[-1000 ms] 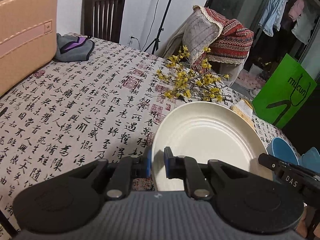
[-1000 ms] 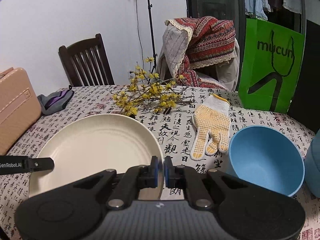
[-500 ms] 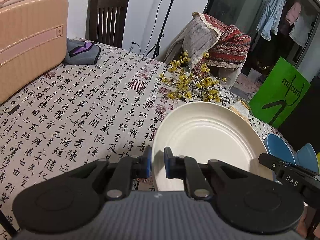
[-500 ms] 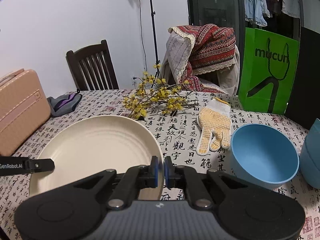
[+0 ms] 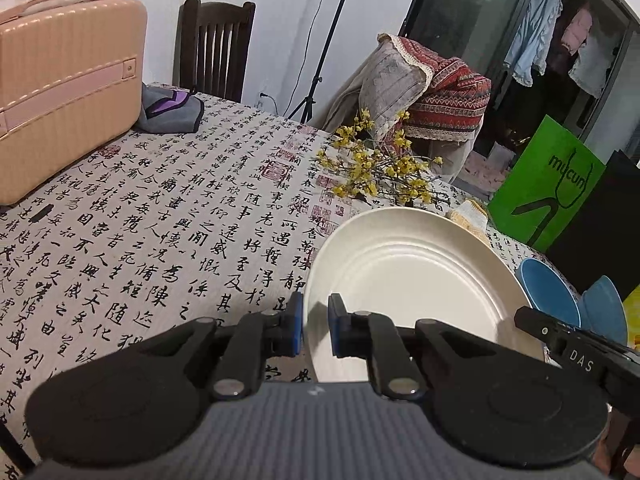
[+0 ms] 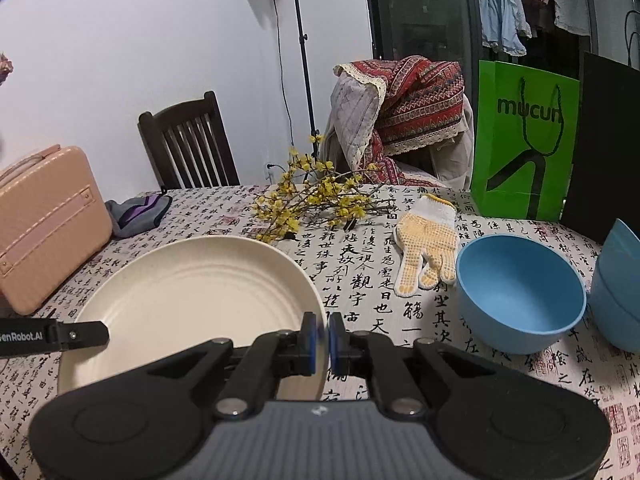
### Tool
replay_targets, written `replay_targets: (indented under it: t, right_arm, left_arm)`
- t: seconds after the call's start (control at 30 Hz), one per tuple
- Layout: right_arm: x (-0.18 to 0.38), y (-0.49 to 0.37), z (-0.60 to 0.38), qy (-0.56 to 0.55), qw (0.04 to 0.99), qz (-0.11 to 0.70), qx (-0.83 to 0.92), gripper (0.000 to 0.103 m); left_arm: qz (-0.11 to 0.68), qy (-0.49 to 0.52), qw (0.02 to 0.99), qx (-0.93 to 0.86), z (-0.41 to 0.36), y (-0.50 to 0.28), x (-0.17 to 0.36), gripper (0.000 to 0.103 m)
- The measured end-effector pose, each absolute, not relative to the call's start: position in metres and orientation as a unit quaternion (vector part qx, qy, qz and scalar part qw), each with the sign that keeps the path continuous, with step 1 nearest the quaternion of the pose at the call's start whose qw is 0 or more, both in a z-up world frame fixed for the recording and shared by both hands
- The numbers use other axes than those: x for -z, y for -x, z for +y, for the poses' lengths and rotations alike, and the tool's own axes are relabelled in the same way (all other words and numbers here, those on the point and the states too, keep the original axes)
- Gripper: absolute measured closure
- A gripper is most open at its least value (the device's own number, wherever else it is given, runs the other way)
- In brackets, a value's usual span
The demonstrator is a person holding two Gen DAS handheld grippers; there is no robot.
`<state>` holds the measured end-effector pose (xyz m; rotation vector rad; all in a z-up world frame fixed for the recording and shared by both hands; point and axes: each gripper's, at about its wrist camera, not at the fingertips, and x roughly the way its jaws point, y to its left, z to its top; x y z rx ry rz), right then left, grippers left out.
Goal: Organize plates and bowls
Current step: 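Carry the held cream plate with both grippers toward the blue bowls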
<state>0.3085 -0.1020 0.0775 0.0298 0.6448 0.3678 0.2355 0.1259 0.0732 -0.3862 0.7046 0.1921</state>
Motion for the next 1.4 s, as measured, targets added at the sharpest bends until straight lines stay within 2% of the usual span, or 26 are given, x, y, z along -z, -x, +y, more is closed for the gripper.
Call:
replay_targets:
  t: [1.4]
  right_arm:
    - [-0.06,-0.231,-0.141,-0.043,0.955,0.252,-0.15,0.096]
  left_arm:
    - [0.32,0.197,0.926,-0.037,0.105,-0.189,-0.054,0.091]
